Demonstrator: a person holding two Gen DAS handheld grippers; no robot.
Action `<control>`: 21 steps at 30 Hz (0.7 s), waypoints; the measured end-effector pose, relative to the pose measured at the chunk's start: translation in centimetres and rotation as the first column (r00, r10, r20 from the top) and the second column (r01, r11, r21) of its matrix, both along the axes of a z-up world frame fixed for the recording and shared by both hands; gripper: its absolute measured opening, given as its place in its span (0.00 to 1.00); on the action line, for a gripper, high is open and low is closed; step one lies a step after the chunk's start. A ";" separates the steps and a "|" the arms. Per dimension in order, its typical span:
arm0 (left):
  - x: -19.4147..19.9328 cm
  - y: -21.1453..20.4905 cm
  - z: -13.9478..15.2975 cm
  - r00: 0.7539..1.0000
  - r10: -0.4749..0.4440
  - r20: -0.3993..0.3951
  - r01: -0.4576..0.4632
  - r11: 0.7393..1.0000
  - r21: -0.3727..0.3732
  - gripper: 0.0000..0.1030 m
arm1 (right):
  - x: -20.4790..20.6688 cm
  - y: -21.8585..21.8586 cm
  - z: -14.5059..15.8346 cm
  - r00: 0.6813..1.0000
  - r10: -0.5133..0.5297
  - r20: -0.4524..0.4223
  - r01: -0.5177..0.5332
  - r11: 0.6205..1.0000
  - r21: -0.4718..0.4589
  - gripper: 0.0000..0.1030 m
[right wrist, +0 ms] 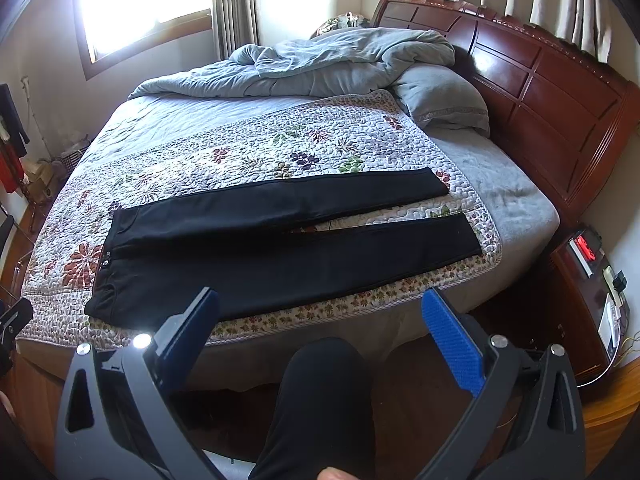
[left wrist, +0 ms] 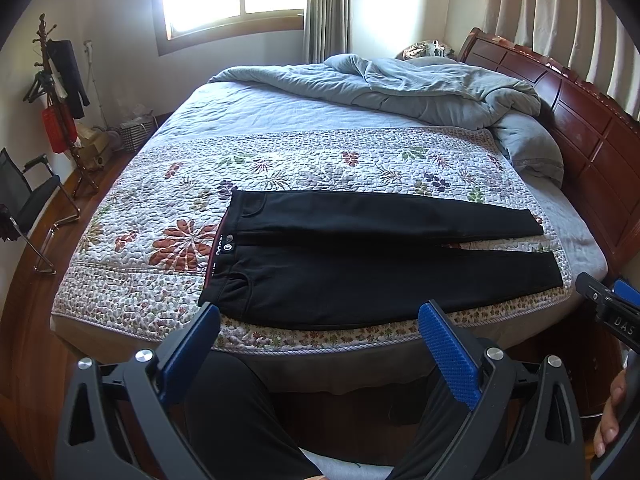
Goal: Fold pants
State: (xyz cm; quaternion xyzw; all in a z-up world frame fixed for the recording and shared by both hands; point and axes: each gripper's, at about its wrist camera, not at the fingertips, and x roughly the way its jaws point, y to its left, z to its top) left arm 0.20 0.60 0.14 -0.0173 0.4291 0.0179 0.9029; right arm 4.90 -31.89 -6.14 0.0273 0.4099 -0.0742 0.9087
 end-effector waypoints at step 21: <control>0.1 0.0 -0.1 1.000 0.001 -0.003 -0.001 1.000 -0.003 0.96 | 0.5 0.1 -0.6 1.000 0.001 -0.012 -0.001 1.000 0.003 0.98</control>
